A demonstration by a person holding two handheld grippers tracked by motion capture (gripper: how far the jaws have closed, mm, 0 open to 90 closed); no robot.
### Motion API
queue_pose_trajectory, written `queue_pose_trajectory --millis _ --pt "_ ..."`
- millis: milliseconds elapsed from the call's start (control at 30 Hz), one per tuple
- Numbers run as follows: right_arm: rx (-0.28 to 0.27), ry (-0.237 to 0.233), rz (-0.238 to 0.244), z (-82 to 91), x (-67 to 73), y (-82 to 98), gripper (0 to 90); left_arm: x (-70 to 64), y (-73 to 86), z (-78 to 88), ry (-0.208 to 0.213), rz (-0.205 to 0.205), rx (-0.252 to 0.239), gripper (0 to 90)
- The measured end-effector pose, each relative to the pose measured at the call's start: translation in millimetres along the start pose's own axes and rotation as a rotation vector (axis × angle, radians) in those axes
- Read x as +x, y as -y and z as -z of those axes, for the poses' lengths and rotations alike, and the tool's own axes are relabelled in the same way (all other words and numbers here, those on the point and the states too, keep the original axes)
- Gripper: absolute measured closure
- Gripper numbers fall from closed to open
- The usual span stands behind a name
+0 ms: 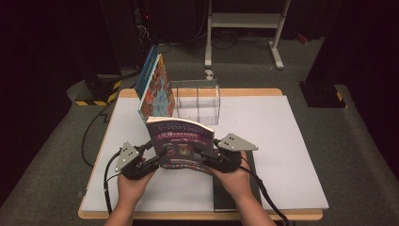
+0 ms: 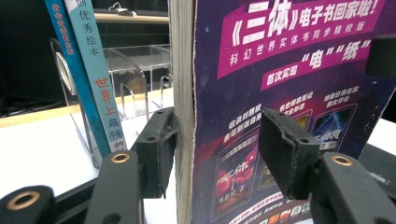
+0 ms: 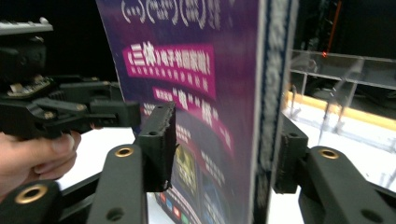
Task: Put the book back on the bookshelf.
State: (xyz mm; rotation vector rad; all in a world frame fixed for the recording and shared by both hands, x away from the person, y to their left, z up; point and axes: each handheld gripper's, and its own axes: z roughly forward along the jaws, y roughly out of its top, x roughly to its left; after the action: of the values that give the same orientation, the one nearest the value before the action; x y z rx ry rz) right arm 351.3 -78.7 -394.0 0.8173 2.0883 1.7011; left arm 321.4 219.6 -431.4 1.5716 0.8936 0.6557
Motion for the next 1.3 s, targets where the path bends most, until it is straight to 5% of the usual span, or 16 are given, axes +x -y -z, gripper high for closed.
queue_pose_trajectory --millis 133,333,500,633,933,1300 --pt "0.016 -0.008 0.017 -0.2 1.3 -1.8 82.9 2.5 -1.7 3.5 -0.003 -0.002 -0.003 44.6" --pt "-0.017 0.129 0.009 -0.6 3.5 -0.8 83.8 2.8 -3.1 5.8 -0.011 -0.011 -0.003 40.5" --pt "-0.089 0.207 -0.001 -2.3 2.5 -2.9 83.8 2.9 -2.2 4.0 -0.008 -0.018 0.010 39.2" --pt "-0.093 0.257 -0.005 -4.8 1.9 -0.7 83.7 4.0 -0.6 2.3 -0.001 -0.014 0.021 37.6" --pt "-0.081 0.216 -0.014 -0.6 12.0 4.6 79.5 -4.7 -2.1 -1.6 0.060 -0.024 0.030 35.9" --pt "-0.050 0.196 -0.033 6.3 14.9 14.7 77.5 -34.3 -23.9 -16.1 0.166 -0.014 0.036 30.1"
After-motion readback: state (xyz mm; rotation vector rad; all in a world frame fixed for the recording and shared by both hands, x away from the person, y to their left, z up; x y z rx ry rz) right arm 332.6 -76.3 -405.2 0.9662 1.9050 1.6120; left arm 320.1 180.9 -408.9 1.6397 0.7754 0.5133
